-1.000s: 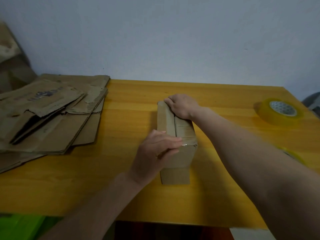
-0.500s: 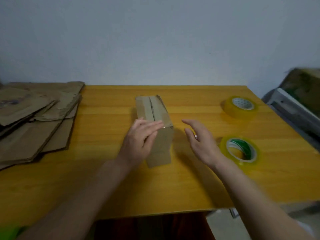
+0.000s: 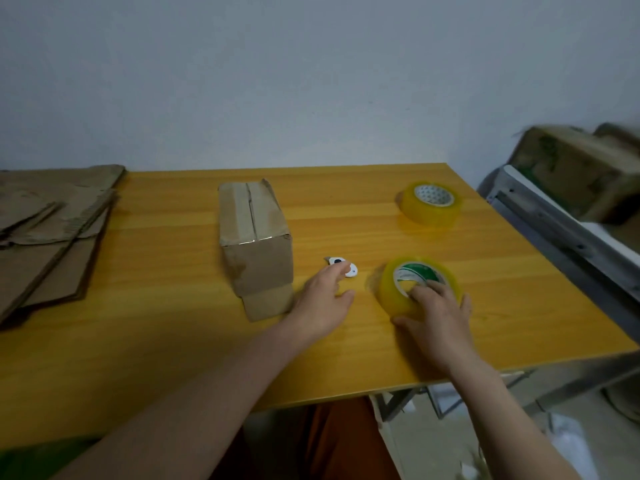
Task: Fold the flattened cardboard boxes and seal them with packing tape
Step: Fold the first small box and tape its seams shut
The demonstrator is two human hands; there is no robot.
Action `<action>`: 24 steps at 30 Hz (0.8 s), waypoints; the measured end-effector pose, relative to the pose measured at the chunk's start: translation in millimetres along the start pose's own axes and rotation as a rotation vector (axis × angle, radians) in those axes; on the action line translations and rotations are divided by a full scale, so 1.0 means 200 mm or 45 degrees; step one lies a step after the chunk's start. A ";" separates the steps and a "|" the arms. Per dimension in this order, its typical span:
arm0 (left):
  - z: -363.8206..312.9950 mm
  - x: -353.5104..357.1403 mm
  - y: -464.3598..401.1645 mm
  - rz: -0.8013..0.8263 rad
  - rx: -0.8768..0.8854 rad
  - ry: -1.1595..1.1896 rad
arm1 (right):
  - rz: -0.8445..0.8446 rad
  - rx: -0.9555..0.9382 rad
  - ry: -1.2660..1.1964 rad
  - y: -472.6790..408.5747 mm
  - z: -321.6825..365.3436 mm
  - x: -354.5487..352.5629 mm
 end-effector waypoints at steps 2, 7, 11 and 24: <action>-0.03 -0.01 -0.03 0.016 -0.168 0.216 | 0.033 -0.039 -0.237 0.02 0.00 -0.01; -0.05 -0.10 0.00 0.017 -0.336 0.570 | 0.097 -0.213 -0.555 0.05 0.05 0.03; -0.05 -0.18 0.06 -0.077 -0.370 0.602 | 0.080 -0.329 -0.580 0.06 0.13 0.03; -0.01 -0.27 0.18 -0.694 0.330 -0.040 | 0.028 -0.508 -0.393 0.07 0.29 0.06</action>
Point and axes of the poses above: each hand's wrist, its own y-axis away from the middle knuckle, its own x-axis out of the palm, z = x × y, the point moved 2 cm from there along -y, towards the middle knuckle, and after that the axes turned 5 degrees about y, right-handed, at the moved point
